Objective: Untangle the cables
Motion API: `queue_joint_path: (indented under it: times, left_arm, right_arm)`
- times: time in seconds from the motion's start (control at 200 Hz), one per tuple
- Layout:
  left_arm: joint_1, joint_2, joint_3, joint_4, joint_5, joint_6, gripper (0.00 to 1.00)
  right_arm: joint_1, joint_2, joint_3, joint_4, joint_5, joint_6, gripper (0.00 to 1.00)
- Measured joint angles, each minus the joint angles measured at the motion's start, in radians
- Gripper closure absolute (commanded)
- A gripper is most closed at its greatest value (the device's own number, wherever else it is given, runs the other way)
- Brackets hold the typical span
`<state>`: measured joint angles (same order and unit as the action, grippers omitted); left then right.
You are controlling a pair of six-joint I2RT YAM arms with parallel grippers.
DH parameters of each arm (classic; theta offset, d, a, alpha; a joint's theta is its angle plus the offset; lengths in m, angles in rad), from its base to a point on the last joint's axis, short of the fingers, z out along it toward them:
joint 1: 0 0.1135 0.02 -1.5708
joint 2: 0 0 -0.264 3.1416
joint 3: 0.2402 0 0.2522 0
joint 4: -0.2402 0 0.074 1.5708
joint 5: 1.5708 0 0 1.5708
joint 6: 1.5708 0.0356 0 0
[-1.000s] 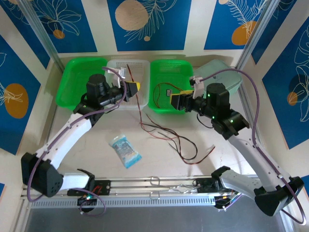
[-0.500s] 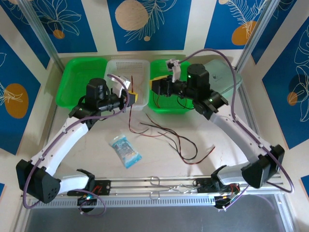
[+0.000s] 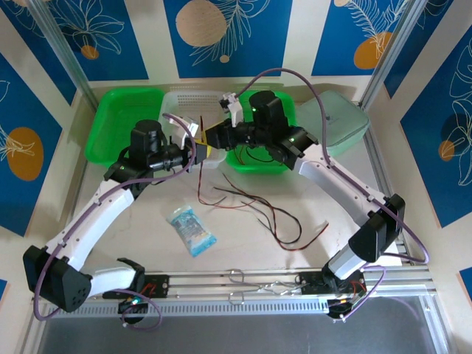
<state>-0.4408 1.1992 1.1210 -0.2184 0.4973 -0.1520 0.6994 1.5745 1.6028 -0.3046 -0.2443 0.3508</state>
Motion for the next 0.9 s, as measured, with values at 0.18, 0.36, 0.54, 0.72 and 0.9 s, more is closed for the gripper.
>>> queue_joint_path:
  times: [0.18, 0.36, 0.54, 0.72, 0.9]
  left_arm:
    - [0.0, -0.009, 0.0, 0.0, 0.0, -0.008, 1.0]
    - [0.0, -0.01, 0.0, 0.0, 0.004, -0.011, 1.0]
    - [0.0, -0.012, 0.0, -0.001, 0.008, -0.023, 1.0]
    - [0.0, -0.012, 0.0, -0.004, 0.007, -0.027, 1.0]
    - [0.0, -0.013, 0.0, -0.008, 0.008, -0.034, 0.77]
  right_arm:
    - [0.002, 0.002, 0.001, -0.012, -0.007, -0.009, 0.75]
    - [0.002, 0.005, 0.002, -0.018, -0.013, -0.011, 0.74]
    - [0.002, 0.024, 0.002, -0.017, -0.038, -0.01, 0.77]
    - [0.002, 0.032, 0.008, -0.011, -0.052, 0.0, 1.0]
    - [-0.004, 0.032, 0.007, -0.009, -0.059, -0.003, 1.0]
